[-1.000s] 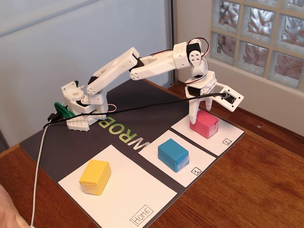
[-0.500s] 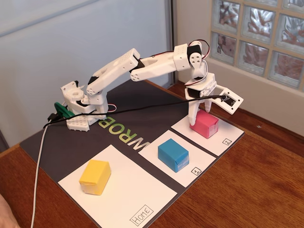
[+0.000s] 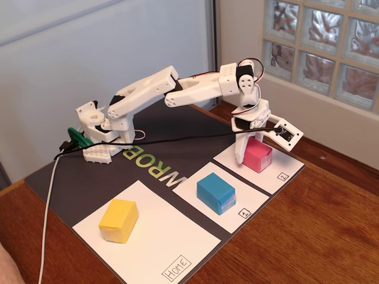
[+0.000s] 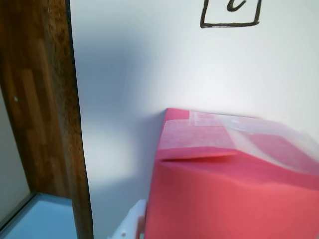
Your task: Move box red to home
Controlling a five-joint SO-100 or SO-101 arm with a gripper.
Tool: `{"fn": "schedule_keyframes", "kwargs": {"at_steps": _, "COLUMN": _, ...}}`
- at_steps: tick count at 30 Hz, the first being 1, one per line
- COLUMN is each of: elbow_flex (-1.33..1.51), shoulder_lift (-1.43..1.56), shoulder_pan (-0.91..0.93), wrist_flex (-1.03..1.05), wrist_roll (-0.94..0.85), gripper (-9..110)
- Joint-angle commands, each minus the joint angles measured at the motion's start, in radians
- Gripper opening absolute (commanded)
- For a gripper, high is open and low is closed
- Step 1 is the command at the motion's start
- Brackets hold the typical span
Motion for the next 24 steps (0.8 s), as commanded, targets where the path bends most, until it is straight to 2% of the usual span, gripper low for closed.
{"fn": "schedule_keyframes", "kwargs": {"at_steps": 1, "elbow_flex": -0.057, "shoulder_lift": 0.003, "shoulder_pan": 0.006, "wrist_flex": 0.002, "wrist_roll": -0.008, "gripper": 39}}
{"fn": "schedule_keyframes", "kwargs": {"at_steps": 24, "elbow_flex": -0.095, "shoulder_lift": -0.071, "shoulder_pan": 0.014, "wrist_flex": 0.0, "wrist_roll": -0.021, "gripper": 37}}
